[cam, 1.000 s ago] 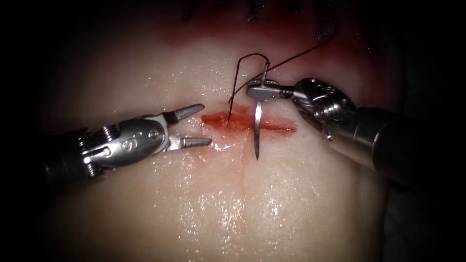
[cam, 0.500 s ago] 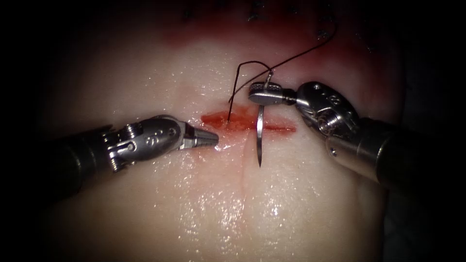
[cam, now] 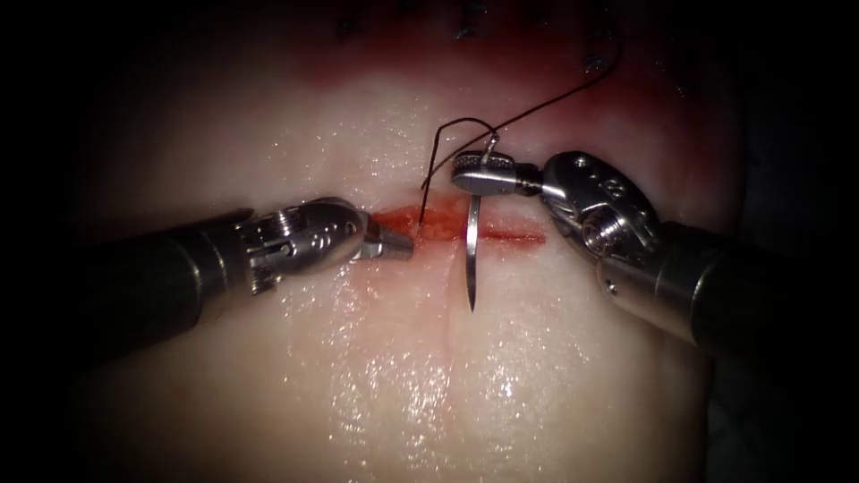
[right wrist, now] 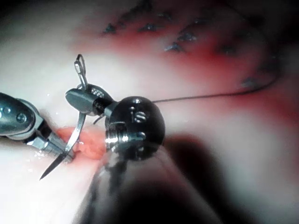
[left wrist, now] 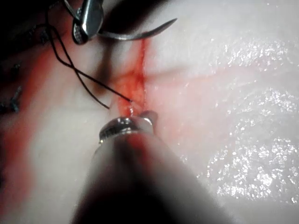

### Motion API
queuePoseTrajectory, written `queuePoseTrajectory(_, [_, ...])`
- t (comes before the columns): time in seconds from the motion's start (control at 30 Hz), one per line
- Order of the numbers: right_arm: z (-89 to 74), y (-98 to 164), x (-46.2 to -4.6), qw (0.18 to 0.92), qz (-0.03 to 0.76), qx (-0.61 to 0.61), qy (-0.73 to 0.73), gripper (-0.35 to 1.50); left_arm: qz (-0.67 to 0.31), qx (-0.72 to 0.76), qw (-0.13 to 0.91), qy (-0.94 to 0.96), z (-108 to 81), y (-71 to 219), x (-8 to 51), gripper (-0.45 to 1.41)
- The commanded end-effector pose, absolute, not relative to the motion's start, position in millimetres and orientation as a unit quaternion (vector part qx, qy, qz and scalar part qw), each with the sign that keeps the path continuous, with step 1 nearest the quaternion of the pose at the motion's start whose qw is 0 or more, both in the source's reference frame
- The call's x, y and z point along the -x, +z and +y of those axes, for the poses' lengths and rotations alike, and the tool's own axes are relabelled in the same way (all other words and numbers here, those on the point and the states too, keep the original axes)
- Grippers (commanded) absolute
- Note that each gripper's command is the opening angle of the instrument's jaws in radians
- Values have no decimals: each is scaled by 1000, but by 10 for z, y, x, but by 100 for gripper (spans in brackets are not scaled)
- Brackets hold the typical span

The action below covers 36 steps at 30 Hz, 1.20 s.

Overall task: Wound Closure
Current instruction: Place tip of left needle holder into wound to widen opening

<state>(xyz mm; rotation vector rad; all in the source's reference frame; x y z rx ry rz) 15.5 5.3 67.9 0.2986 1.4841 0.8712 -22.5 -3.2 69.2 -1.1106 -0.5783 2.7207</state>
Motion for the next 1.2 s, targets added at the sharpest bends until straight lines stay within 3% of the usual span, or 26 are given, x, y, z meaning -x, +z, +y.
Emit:
queuePoseTrajectory(0.03, [55,684,-161,643,652,-131,381,-35,-192,370,77,906,-26,700,230,-35])
queuePoseTrajectory(0.63, [47,679,-166,644,658,-127,369,-35,-175,302,79,934,0,737,229,-35])
queuePoseTrajectory(0.83, [51,682,-166,651,662,-113,354,-35,-224,226,47,947,-10,740,227,-35])
queuePoseTrajectory(0.93, [53,685,-167,657,664,-100,344,-35,-245,194,36,949,-17,739,227,-5])
queuePoseTrajectory(1.2, [63,708,-188,681,676,-10,281,-35,-256,196,43,946,-18,735,222,14])
